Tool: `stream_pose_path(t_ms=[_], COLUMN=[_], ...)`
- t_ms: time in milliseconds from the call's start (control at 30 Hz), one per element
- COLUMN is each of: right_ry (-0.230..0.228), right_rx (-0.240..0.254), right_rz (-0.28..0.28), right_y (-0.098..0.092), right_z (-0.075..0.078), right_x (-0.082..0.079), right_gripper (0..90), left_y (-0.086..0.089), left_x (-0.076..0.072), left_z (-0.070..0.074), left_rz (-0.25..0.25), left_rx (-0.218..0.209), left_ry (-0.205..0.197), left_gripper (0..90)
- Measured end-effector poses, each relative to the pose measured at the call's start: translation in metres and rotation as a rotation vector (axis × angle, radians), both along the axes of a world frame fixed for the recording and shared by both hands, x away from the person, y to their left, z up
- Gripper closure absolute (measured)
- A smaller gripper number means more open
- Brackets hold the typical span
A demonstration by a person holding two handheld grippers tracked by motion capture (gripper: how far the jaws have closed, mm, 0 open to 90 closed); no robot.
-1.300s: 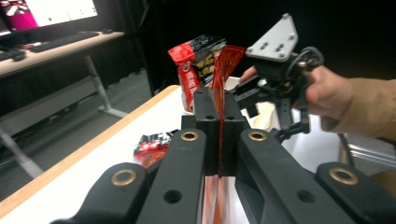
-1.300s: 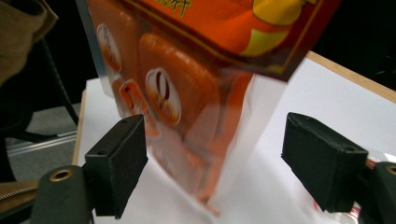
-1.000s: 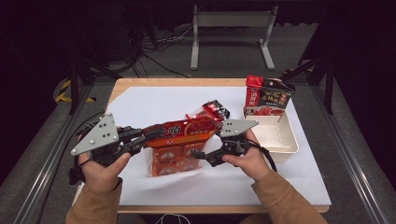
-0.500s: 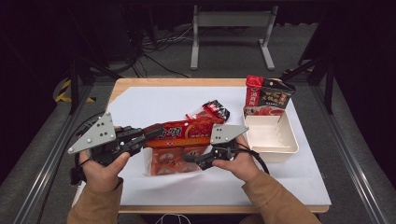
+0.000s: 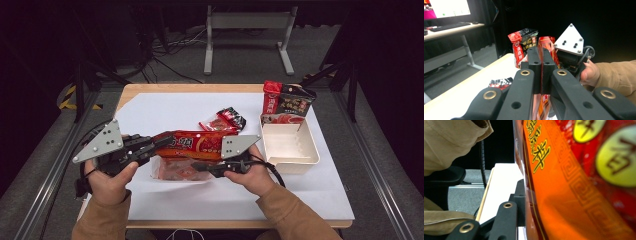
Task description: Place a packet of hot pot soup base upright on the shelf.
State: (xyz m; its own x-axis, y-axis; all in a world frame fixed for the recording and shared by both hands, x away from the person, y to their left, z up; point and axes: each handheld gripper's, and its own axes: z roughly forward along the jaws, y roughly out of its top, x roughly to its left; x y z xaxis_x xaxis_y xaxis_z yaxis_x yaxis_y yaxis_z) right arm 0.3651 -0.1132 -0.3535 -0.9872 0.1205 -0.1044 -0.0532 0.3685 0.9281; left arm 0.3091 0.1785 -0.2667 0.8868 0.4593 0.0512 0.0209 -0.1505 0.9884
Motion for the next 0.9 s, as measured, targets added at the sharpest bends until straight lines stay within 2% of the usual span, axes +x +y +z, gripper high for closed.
stream_pose_path(t_ms=[133,267,433,533,667,800,900], right_ry=[0.010,0.016,0.021,0.015,0.031,0.035,0.038], right_rx=[-0.030,-0.050,-0.088,-0.113,-0.108,-0.108,-0.101], right_rz=[0.002,0.004,0.006,-0.005,-0.030,-0.075,-0.097], right_y=[-0.002,-0.005,-0.009,-0.012,-0.020,-0.032,-0.040], right_z=[0.005,0.010,0.015,0.018,0.024,0.031,0.036], right_x=[0.000,-0.001,-0.001,-0.001,0.002,0.005,0.007], right_gripper=[70.2,70.3,70.4,70.4,70.5,70.4,70.4], left_y=[-0.001,0.001,0.002,0.002,0.004,0.007,0.008], left_x=[0.001,0.003,0.007,0.010,0.012,0.015,0.019], left_z=[-0.001,-0.001,-0.002,-0.004,-0.006,-0.008,-0.012], left_rz=[0.023,0.008,0.020,0.049,0.100,0.145,0.171], left_rx=[0.008,0.001,0.027,0.038,0.058,0.087,0.125], left_ry=[0.005,0.014,0.053,0.067,0.075,0.085,0.100], left_gripper=[90.0,90.0,85.1,66.9,45.6,35.4,32.2])
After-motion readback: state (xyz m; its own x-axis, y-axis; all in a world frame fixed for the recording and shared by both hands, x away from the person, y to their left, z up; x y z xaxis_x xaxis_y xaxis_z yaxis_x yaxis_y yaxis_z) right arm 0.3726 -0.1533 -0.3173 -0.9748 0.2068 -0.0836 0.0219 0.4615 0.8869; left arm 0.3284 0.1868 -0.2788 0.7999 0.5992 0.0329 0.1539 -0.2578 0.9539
